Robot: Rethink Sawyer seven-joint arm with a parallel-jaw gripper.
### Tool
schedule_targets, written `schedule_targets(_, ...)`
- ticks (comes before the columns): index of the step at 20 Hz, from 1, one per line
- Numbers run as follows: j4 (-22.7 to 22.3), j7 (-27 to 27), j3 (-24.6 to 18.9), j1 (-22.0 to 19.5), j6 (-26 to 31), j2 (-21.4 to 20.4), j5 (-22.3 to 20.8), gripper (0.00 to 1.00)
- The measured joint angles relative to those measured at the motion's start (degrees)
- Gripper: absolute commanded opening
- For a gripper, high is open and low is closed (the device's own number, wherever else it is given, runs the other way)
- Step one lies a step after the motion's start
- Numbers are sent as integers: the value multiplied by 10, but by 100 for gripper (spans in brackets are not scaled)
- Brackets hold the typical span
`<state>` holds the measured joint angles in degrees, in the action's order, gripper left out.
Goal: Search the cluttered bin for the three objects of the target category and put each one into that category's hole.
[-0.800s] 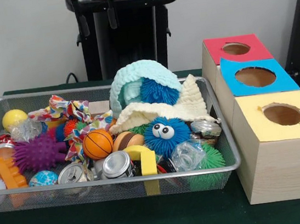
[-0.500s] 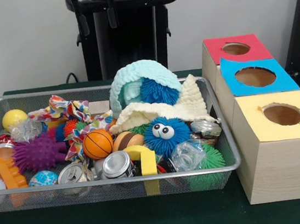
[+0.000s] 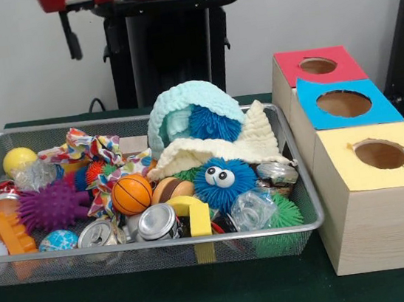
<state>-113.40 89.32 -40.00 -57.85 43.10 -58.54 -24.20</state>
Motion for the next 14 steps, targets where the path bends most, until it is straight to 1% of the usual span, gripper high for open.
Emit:
schedule_targets(2,22,0,16,0,0,23,-13,100)
schedule_targets(6,52,0,36,0,0,61,-31,100)
schedule_targets(8,61,0,42,0,0,74,-36,100)
schedule_targets(9,69,0,49,0,0,88,-42,100)
schedule_targets(11,76,0,54,0,0,100,-47,100)
schedule_targets(12,84,0,59,0,0,112,-52,100)
schedule_targets(14,89,0,61,-1,0,121,-55,100)
